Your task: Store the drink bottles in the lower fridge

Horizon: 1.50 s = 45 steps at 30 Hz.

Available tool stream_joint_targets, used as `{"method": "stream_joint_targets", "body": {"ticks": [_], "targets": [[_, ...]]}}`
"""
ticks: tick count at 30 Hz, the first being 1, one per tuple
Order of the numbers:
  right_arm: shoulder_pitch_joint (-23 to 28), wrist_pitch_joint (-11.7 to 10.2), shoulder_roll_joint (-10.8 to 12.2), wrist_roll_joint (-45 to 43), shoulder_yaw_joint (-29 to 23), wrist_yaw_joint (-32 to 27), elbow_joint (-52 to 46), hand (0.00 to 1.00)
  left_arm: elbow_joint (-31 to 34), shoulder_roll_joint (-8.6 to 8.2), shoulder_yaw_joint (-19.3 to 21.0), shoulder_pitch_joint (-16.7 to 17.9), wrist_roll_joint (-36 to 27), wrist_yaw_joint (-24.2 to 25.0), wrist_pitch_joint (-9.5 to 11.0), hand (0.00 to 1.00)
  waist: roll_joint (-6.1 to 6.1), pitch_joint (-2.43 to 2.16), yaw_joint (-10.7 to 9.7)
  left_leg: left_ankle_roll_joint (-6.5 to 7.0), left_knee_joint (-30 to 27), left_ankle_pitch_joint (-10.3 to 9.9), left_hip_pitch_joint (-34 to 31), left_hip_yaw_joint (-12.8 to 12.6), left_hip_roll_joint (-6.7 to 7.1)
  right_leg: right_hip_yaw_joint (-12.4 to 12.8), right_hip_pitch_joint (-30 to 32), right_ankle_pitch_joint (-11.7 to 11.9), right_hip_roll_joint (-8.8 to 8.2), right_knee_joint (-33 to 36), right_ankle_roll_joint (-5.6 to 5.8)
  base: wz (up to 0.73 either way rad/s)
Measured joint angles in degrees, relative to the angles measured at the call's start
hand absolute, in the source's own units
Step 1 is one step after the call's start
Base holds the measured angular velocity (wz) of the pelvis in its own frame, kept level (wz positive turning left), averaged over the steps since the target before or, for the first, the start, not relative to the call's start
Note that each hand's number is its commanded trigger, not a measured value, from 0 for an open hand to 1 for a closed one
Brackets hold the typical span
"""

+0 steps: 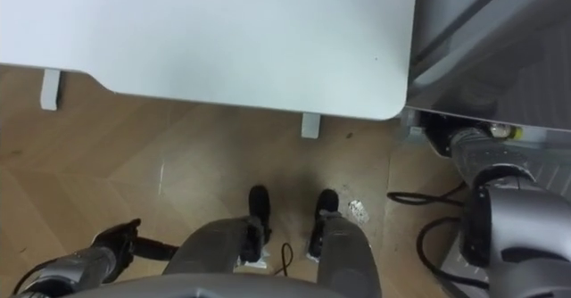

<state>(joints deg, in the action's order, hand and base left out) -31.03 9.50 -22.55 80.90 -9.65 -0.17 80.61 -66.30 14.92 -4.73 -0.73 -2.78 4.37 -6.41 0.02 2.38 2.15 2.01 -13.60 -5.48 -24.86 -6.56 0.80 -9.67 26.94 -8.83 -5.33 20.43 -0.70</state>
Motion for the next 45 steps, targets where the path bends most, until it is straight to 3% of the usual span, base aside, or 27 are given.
{"method": "stream_joint_targets", "body": {"ticks": [11,15,24,33,45], "targets": [[-0.4,0.2,-1.3,-0.4,-0.3,0.0,0.0,0.00,0.1,0.06,-1.1,0.0,0.0,0.3,0.3,0.00,0.24,0.06,-0.1,0.92,-1.5,0.6,-2.0,0.1,1.03,-0.5,2.2,-1.0,-1.67,3.4,0.31,0.08],[-0.4,0.2,-1.3,-0.4,-0.3,0.0,0.0,0.00,0.0,0.10,-1.1,0.0,-0.2,0.4,0.5,0.00,0.29,0.06,-0.1,0.93,-1.7,0.6,-2.0,-1.1,0.86,-0.5,2.2,-1.3,-1.73,3.5,0.40,0.05],[0.2,-0.3,-1.3,-0.1,-0.7,0.6,-0.1,0.00,0.1,0.21,-1.9,0.1,-0.4,-0.3,0.6,0.00,0.23,0.03,-0.6,0.93,-2.1,0.6,-2.4,-1.2,0.99,-1.0,2.2,-1.5,-2.00,3.5,0.48,0.02],[6.5,-3.6,-1.3,-0.5,-0.8,-0.7,-2.7,0.00,0.4,0.22,-1.9,0.1,-1.7,-2.0,1.9,0.00,-0.21,-0.39,-1.1,1.02,-3.3,0.5,-2.3,-1.3,0.89,-1.5,1.1,-1.6,-1.64,3.8,0.59,0.06],[13.5,-10.9,-1.2,-1.2,-2.8,-10.9,-7.3,0.00,0.0,0.03,-2.2,0.5,-4.3,-6.1,5.0,0.00,0.53,-1.35,-0.8,1.01,-3.9,0.5,-0.9,-1.3,-0.11,-2.1,-1.0,-0.6,-0.45,2.5,-0.27,-0.02]]}}
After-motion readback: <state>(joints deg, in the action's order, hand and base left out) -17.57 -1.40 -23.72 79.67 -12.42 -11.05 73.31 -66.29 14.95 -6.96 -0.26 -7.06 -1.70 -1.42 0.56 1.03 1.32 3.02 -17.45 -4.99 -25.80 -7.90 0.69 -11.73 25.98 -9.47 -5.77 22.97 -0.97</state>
